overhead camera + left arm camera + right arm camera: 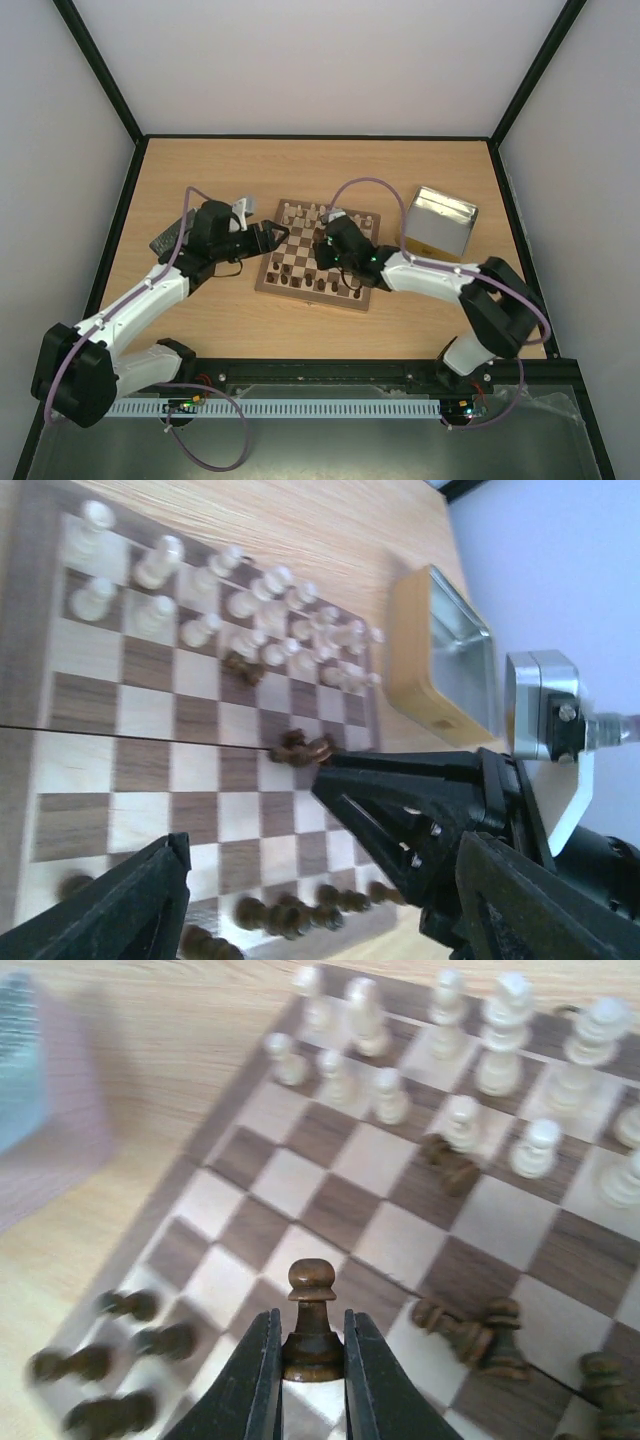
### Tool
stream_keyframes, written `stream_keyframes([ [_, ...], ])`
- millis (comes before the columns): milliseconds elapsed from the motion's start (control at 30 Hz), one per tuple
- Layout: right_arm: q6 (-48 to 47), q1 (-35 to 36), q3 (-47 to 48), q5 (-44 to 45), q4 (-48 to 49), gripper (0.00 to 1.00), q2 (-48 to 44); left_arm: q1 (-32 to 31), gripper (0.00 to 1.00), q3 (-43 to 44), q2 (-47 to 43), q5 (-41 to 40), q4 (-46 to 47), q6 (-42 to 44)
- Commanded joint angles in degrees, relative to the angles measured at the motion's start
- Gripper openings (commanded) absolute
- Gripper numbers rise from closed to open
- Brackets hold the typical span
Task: Set up the chess pieces on the board
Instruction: Place the chess piece on the chessboard.
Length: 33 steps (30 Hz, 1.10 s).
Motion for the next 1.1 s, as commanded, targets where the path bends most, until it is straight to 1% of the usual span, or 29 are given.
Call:
stream_keyframes([
  [0,-7.68,-1.25,-7.61,-13.97,15.45,0.08,-8.02,1.12,0.77,-0.69,-0.97,14.70,6.39,-3.11],
  [100,-10.02,-1.58,-10.83,-19.34,19.39,0.08,-12.49,1.26,0.77,0.51,1.15,19.77,5.00,-3.40],
  [233,-12.91,-1.59,-11.56,-25.21,19.88,0.08,-15.07,1.26,0.69,1.35,4.41,25.75,3.93,-3.77],
  [300,-13.73,-1.63,-11.54,-27.51,19.71,0.07,-15.61,1.26,0.66,1.18,5.13,27.20,4.39,-4.48],
  [400,-14.05,-1.62,-11.30,-28.48,19.40,0.08,-15.87,1.26,0.65,1.07,5.17,28.11,5.48,-5.77],
  [500,-14.30,-1.65,-10.99,-30.48,19.00,0.08,-16.00,1.26,0.62,0.51,5.17,29.34,8.35,-8.46],
  [600,-14.69,-1.68,-10.78,-31.20,18.55,0.08,-16.23,1.26,0.52,0.62,5.59,28.03,8.31,-9.59],
  [767,-14.95,-1.61,-10.72,-31.07,18.28,0.08,-16.53,1.26,0.31,0.63,6.38,27.96,8.70,-10.18],
  [867,-14.84,-1.64,-10.53,-31.22,18.35,0.08,-16.46,1.26,0.23,0.47,6.91,28.35,8.86,-10.18],
  [1033,-13.93,-1.57,-10.20,-30.47,18.09,0.09,-16.03,1.26,0.03,0.56,7.15,28.55,9.13,-9.92],
  [1067,-13.45,-1.63,-10.05,-29.58,17.74,0.11,-15.89,1.26,0.02,0.67,7.08,28.34,8.99,-9.61],
])
